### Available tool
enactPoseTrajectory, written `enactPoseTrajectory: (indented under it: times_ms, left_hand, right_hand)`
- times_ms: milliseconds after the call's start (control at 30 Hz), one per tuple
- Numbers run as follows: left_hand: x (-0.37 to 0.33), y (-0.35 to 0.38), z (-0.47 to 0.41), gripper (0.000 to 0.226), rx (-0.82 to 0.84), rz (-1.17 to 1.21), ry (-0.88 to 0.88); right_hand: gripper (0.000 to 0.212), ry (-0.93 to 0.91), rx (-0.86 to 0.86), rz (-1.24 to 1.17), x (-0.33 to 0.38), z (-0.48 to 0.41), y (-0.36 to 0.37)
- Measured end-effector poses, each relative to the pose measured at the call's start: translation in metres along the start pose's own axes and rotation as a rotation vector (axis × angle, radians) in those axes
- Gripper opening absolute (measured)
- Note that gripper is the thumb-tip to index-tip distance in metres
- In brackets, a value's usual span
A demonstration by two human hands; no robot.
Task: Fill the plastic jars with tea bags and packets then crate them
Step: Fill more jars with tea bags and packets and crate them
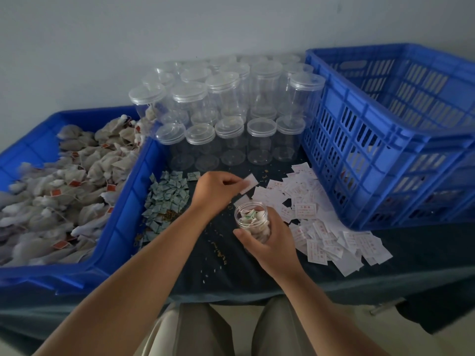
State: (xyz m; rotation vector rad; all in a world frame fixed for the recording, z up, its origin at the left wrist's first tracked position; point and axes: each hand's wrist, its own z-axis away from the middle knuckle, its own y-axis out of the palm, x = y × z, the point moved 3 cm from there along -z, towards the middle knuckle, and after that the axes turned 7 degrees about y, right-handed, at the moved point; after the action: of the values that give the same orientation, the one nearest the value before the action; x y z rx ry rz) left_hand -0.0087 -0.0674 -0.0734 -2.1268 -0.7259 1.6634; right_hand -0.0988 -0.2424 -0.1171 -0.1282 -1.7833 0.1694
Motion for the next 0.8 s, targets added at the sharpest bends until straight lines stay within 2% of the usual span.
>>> enactPoseTrajectory:
  times_ms: [100,133,200,300,367,467,567,667,800]
  left_hand:
    - [-0.015,-0.011,0.003,0.013,-0.096,0.111,0.033]
    - [-0.021,-0.018,0.006,0.013,-0.13,0.086,0.107]
    - [-0.036,-0.032,0.018,0.013,-0.158,-0.04,0.359]
    - [-0.053,-0.043,0.045,0.015,-0.045,-0.242,0.736]
    - [-0.053,-0.043,0.059,0.013,0.098,-0.327,0.83]
    - [-0.046,-0.044,0.076,0.025,0.222,-0.394,0.821]
    - [-0.042,-0.045,0.086,0.035,0.257,-0.43,0.782]
    - [-0.044,-0.043,0.088,0.039,0.287,-0.422,0.699]
    - [-0.044,-0.036,0.092,0.04,0.339,-0.54,0.693]
  right_hand:
    - [0.041,0.001,-0.004,0.017,0.002,0.0,0.0]
    - [0.04,0.002,-0.005,0.022,0.002,0.0,0.0]
    - [0.04,0.005,-0.008,0.026,0.001,0.0,0.0]
    - [0.041,0.023,-0.015,0.028,-0.003,-0.002,0.0]
    - [0.04,0.024,-0.013,0.028,-0.004,-0.002,0.001]
    - [0.043,0.006,-0.003,0.032,-0.004,-0.002,0.001]
    - [0.048,-0.031,0.011,0.076,-0.004,-0.001,0.003]
    - [0.048,-0.047,0.019,0.084,-0.002,-0.001,0.003]
    - [0.044,-0.023,0.066,0.068,-0.005,-0.001,0.004]
